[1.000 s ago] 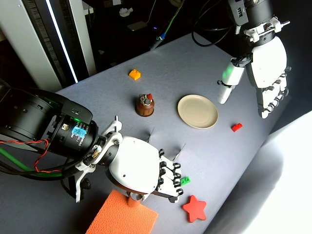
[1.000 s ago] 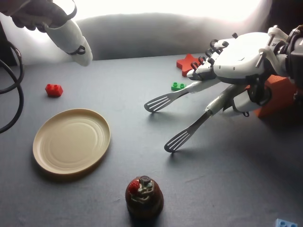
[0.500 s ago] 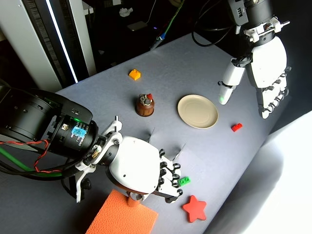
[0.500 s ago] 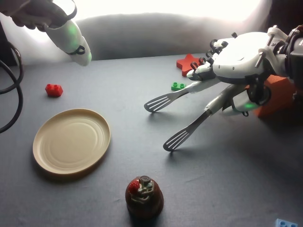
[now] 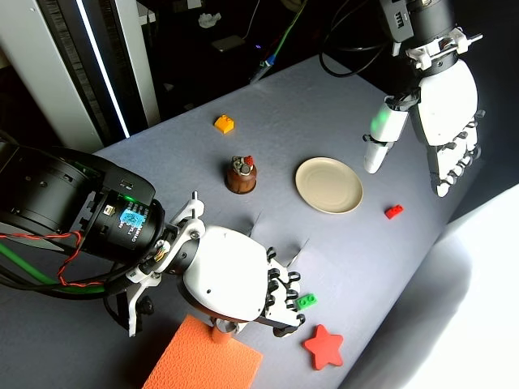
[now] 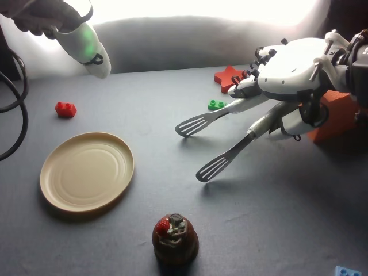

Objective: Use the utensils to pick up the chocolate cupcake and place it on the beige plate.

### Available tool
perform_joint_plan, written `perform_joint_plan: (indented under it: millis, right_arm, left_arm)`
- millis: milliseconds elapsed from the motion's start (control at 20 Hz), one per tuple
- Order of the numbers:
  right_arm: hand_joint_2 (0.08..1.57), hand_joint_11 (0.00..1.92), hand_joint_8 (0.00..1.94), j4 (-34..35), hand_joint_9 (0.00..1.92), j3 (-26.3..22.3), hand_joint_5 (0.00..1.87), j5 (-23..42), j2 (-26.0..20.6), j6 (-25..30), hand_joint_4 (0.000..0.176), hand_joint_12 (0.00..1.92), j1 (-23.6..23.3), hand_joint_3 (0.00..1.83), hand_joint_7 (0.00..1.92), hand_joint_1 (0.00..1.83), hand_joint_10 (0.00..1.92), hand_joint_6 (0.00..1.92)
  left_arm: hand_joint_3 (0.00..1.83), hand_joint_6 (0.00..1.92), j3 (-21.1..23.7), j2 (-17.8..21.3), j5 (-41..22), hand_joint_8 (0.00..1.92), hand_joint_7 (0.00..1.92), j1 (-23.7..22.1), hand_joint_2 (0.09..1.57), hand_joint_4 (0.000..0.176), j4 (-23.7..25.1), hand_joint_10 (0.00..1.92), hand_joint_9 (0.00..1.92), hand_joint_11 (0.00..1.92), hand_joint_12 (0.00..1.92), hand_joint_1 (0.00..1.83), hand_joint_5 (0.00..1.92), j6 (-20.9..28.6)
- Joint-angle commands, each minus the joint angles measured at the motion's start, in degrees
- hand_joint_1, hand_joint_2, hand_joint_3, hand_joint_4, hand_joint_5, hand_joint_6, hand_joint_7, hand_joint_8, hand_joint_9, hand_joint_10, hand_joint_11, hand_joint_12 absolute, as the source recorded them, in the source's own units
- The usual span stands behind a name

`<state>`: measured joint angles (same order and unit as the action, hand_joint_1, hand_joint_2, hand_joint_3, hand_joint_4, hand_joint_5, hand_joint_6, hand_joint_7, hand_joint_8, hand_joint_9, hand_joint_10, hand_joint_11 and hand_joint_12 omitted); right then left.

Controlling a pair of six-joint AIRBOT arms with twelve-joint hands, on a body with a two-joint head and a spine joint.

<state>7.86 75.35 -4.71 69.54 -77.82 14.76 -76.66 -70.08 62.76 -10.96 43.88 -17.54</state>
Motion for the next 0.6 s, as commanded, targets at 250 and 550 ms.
perform_joint_plan:
  millis: [250, 550]
  right_arm:
    - [1.12, 0.0, 0.08, -0.08, 0.13, 0.26, 0.41, 5.24, -0.31, 0.13, 0.0, 1.51, -0.84, 0.0, 0.47, 0.86, 1.02, 0.01]
    - [1.14, 0.0, 0.73, -0.08, 0.13, 0.26, 0.45, 5.24, -0.27, 0.19, 0.0, 1.57, -0.73, 0.0, 0.22, 0.87, 1.12, 0.02]
  left_arm:
    - [0.0, 0.0, -0.31, 0.46, -1.21, 0.0, 0.09, -0.72, 1.1, 0.0, 3.88, 0.0, 0.1, 0.0, 0.25, 0.27, 0.09, -0.11]
    - [0.0, 0.01, -0.33, 0.44, -1.19, 0.0, 0.11, -0.75, 1.09, 0.0, 3.89, 0.0, 0.12, 0.0, 0.29, 0.31, 0.11, -0.04]
